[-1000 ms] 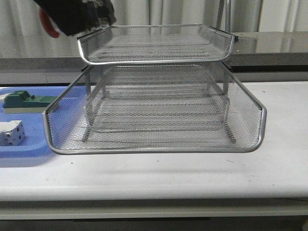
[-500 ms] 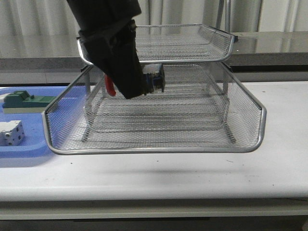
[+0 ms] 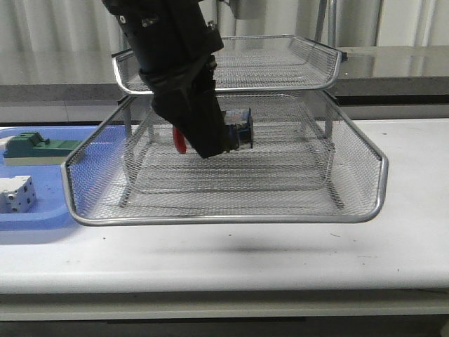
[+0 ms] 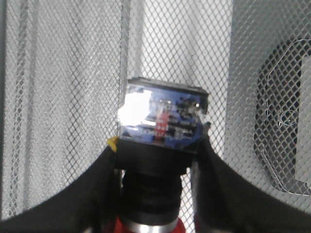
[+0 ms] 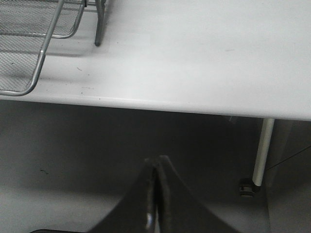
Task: Place button on rack with both arms
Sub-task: 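Lower the button into the middle tray, open the left gripper, withdraw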
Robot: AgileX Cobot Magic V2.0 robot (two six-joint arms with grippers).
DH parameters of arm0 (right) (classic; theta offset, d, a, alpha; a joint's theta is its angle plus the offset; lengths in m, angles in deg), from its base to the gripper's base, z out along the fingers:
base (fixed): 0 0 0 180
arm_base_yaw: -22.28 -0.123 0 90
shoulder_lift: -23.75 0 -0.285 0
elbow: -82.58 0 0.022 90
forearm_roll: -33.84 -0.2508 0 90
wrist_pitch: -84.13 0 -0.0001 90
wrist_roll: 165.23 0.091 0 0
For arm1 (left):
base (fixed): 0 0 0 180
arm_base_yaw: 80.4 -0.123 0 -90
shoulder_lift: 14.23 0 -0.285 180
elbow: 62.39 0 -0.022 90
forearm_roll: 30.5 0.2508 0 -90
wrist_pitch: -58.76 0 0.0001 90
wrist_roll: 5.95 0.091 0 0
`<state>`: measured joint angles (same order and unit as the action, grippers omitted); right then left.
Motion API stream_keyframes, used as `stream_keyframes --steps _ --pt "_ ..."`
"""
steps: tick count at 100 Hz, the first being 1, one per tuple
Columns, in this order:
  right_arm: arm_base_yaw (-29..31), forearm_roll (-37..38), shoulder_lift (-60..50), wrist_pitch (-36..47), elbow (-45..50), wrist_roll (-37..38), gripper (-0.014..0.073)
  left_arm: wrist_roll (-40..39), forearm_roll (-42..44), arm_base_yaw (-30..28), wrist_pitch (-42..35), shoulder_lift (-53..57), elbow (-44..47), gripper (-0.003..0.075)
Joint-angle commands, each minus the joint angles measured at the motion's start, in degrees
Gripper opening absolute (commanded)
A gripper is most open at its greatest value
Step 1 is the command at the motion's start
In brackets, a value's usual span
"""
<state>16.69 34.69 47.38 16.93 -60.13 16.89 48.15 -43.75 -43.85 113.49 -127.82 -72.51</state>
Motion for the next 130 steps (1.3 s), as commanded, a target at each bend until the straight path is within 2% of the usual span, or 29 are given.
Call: stream_keyframes --steps 1,16,22,35,47,54,61,93,130 --pt "0.1 0.8 0.8 3.4 -1.9 0.0 -0.0068 -0.6 -1.1 0.5 -2.0 2.9 -1.4 -0.002" --pt "0.1 0.8 0.8 3.4 -1.9 0.0 -0.0068 -0.6 -1.1 0.5 -2.0 2.9 -1.4 -0.0015" --pt "0.1 0.8 0.8 3.4 -1.9 0.0 -0.0068 -0.6 -1.1 0.5 -1.7 2.9 -1.4 0.0009" --pt "0.1 0.8 0.8 3.4 -1.9 0.0 -0.0068 -0.6 -1.1 0.5 -0.7 2.9 -1.4 0.0163" --pt "0.1 0.8 0.8 3.4 -1.9 0.0 -0.0068 -0.6 -1.1 0.5 -0.4 2.9 -1.4 0.0355" --pt "0.1 0.8 0.8 3.4 -1.9 0.0 -0.0068 -0.6 -1.2 0.5 -0.4 2.9 -1.4 0.0434" --pt "0.1 0.8 0.8 3.4 -1.9 0.0 -0.0068 -0.6 -1.3 0.5 -0.4 2.9 -1.4 0.0476" --pt "0.1 0.8 0.8 3.4 -1.9 0.0 -0.0068 -1.8 -1.7 0.5 1.4 3.9 -2.9 0.0484" --pt "0.1 0.8 0.8 3.4 -1.9 0.0 -0.0068 -8.9 0.5 -1.0 4.1 11.9 -5.8 0.0468"
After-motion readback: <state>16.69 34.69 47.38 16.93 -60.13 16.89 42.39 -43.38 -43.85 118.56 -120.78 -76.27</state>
